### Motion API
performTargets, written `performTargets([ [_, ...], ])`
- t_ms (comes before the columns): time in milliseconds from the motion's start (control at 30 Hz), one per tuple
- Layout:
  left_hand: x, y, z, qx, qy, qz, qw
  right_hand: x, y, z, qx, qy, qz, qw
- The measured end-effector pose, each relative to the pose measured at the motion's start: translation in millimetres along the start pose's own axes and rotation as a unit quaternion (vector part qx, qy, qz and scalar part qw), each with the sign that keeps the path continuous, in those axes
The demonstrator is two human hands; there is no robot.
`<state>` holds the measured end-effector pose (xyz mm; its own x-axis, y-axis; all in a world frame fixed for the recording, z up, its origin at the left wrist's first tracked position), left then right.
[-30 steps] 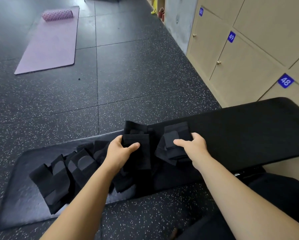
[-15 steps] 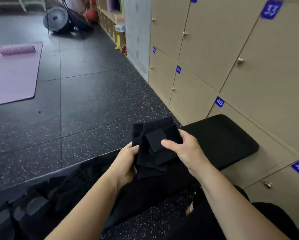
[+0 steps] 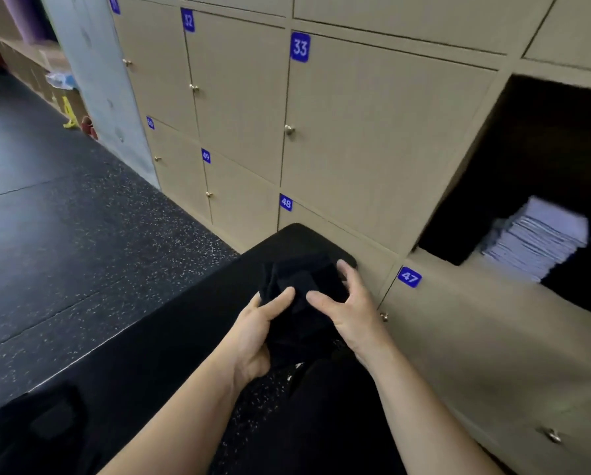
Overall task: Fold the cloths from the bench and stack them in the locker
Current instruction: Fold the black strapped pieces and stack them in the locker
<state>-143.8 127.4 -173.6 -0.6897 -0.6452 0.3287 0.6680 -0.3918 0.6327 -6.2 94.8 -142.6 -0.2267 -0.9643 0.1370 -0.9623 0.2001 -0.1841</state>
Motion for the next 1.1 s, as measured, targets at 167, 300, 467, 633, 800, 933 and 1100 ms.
performTargets([
  [167,-33,51,-28,0.022,-0.012,-0.031,0.999,22,-65,12,0.065,-0.032,0.13,0.989],
  [300,-55,90,-45,0.034,-0.007,-0.052,0.998,37,-106,17,0.057,-0.036,0.196,0.978],
  [467,-70,123,-67,0.043,-0.013,-0.067,0.997,50,-150,23,0.027,-0.051,0.264,0.963],
  [633,-85,140,-81,0.033,-0.011,-0.068,0.997,53,-181,31,0.004,-0.046,0.264,0.963],
  [800,-109,159,-99,0.036,-0.025,-0.068,0.997,52,-214,43,-0.018,-0.023,0.246,0.969],
  [933,-131,176,-111,0.04,-0.037,-0.071,0.996,47,-247,51,-0.026,-0.016,0.243,0.97],
  [1100,-159,187,-120,0.045,-0.042,-0.059,0.996,38,-291,67,-0.065,-0.006,0.288,0.955],
])
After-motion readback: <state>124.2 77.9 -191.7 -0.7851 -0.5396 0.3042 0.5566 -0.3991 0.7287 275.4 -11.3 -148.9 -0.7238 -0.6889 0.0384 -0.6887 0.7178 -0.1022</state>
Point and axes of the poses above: each hand's wrist, its own x-axis away from the middle knuckle, its own y-axis out of the palm, z = x × y, the point moved 6 cm from there along -x, towards the middle knuckle, and after that the axes turned 10 degrees about -z, right-handed, at the moved point
